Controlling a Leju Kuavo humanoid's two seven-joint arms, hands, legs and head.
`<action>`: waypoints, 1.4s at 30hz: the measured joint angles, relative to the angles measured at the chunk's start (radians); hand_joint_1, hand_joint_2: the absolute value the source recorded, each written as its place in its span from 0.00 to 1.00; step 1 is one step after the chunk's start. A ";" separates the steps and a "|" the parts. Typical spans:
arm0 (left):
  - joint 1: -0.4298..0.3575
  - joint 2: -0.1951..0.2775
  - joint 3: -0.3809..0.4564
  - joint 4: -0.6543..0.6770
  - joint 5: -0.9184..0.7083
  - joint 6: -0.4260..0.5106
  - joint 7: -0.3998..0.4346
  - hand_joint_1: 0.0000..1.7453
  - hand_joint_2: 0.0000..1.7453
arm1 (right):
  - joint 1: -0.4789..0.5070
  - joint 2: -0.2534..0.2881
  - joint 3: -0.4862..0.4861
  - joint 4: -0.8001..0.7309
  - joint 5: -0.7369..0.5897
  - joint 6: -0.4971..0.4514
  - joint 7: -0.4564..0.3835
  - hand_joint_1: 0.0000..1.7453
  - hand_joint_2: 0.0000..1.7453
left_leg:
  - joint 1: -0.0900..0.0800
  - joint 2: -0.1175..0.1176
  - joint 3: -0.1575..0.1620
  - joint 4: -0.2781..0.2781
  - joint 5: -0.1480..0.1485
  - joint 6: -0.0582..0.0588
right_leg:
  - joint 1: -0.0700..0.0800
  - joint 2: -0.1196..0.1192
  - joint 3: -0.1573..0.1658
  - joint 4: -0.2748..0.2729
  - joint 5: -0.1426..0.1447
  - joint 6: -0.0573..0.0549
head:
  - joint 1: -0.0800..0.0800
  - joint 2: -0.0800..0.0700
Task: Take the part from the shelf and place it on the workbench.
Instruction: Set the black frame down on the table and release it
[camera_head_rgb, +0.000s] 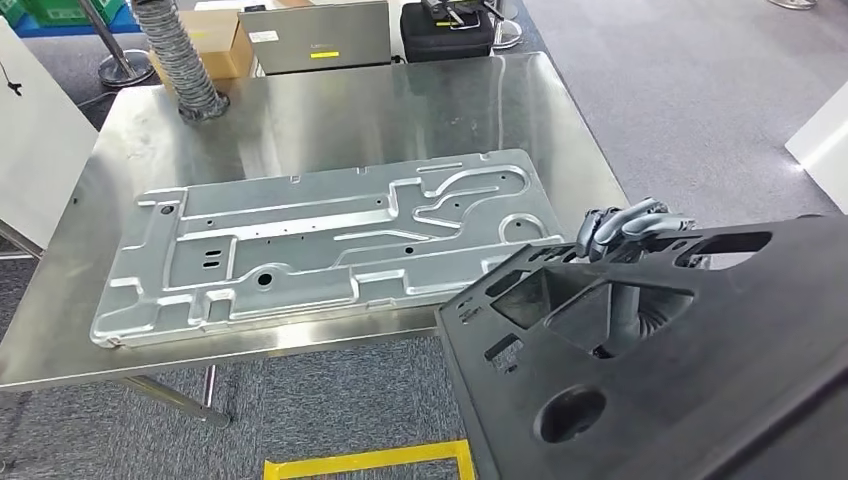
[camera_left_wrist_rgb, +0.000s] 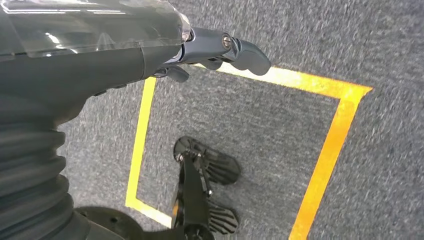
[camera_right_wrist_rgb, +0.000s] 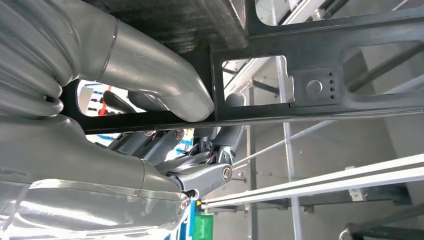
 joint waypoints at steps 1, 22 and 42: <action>0.000 0.000 0.000 0.000 0.003 -0.001 -0.001 0.00 1.00 | -0.002 0.001 0.001 -0.001 0.000 0.000 0.002 1.00 1.00 | 0.001 0.000 -0.005 0.018 -0.011 -0.005 | -0.002 0.000 0.006 -0.005 -0.003 -0.006 | -0.002 0.000; 0.003 -0.007 0.013 0.000 0.020 -0.011 -0.008 0.00 1.00 | -0.026 0.009 -0.040 -0.018 0.024 -0.009 0.034 1.00 1.00 | 0.005 -0.003 -0.053 0.005 0.053 0.039 | -0.006 0.001 -0.101 0.295 -0.158 0.033 | -0.001 0.000; 0.004 0.001 0.025 0.000 0.030 -0.019 -0.029 0.00 1.00 | -0.191 -0.012 -0.209 0.247 0.725 -0.519 0.206 1.00 1.00 | 0.005 -0.005 -0.101 0.047 0.081 -0.002 | -0.004 0.006 0.049 -0.008 -0.032 0.001 | -0.008 0.000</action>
